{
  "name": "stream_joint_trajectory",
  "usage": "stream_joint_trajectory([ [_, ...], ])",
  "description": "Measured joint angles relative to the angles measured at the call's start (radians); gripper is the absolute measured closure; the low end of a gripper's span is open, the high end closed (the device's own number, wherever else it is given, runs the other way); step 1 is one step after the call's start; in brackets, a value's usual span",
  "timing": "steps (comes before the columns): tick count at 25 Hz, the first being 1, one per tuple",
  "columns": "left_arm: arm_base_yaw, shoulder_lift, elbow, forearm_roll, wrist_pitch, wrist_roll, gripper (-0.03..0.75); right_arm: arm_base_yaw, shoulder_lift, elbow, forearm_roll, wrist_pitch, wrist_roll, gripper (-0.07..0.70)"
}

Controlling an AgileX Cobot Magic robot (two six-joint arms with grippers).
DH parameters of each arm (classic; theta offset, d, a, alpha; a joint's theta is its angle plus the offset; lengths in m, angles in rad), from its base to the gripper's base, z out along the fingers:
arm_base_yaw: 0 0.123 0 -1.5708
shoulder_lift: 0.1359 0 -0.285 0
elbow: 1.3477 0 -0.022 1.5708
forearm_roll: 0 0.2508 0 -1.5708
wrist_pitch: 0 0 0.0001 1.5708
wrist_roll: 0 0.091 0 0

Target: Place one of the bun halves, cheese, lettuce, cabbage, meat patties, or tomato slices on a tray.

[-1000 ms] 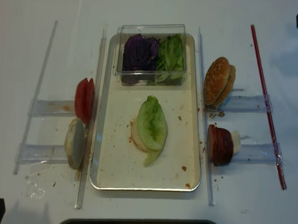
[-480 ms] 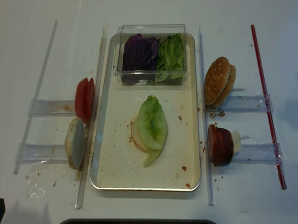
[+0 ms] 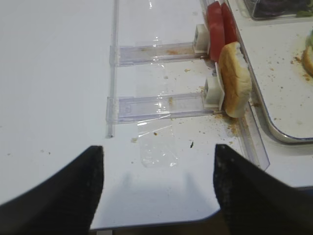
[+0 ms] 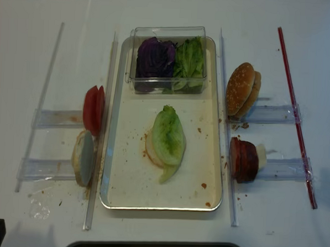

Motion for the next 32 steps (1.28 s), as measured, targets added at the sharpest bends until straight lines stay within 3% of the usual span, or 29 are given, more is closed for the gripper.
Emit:
stream_joint_trajectory([
  [9,0.000,0.000,0.000,0.000,0.000,0.000,0.277,0.000,-0.246,0.169,0.000,0.023,-0.006,0.210],
  [14,0.000,0.000,0.000,0.000,0.001,0.000,0.277,0.000,-0.370,0.266,0.000,-0.004,-0.002,0.210],
  [25,0.000,0.000,0.000,0.000,0.001,0.000,0.277,0.034,-0.611,0.275,0.000,-0.012,0.003,0.210],
  [32,0.000,0.000,0.000,0.000,0.001,0.000,0.277,0.034,-0.632,0.275,0.000,-0.008,0.005,0.213],
])
